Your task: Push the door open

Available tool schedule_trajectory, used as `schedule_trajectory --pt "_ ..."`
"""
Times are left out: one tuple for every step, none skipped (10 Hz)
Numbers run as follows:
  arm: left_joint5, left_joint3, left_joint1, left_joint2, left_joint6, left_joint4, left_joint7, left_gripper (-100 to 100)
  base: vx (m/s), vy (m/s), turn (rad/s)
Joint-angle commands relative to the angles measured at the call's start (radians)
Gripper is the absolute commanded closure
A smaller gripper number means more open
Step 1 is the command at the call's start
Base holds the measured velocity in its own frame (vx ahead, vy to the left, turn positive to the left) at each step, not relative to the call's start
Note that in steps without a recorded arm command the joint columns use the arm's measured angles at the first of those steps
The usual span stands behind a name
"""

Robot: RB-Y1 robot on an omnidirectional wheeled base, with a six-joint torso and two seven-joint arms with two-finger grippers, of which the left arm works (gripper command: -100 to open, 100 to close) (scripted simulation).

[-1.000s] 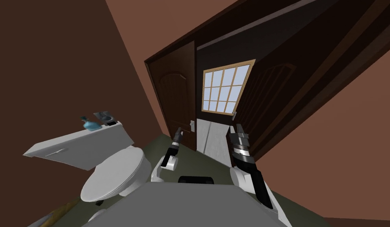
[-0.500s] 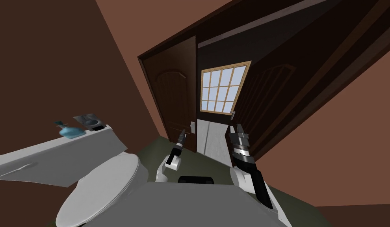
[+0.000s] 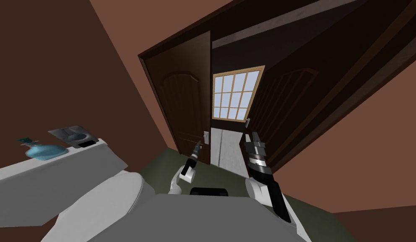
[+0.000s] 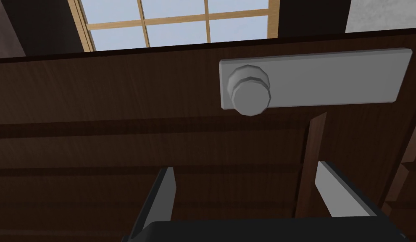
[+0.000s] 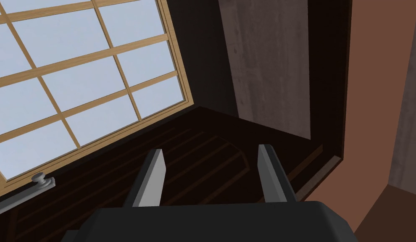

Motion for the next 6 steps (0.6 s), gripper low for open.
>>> schedule_trajectory --pt "-0.002 -0.010 -0.015 -0.004 0.006 0.036 0.004 -100 0.101 0.081 -0.081" --pt "-0.003 -0.016 -0.023 -0.006 0.011 0.053 0.006 -100 0.095 0.071 -0.054" --pt "-0.002 -0.012 -0.019 -0.004 0.007 0.043 0.005 -100 0.041 0.034 -0.013" --pt "-0.002 -0.006 -0.028 0.003 0.005 0.057 0.005 -100 0.135 -0.038 -0.033" --pt "-0.002 -0.004 -0.030 0.003 0.004 0.060 0.005 -100 0.194 -0.035 -0.020" --pt "-0.002 -0.001 -0.035 0.004 0.003 0.067 0.004 -100 0.183 -0.045 -0.020"
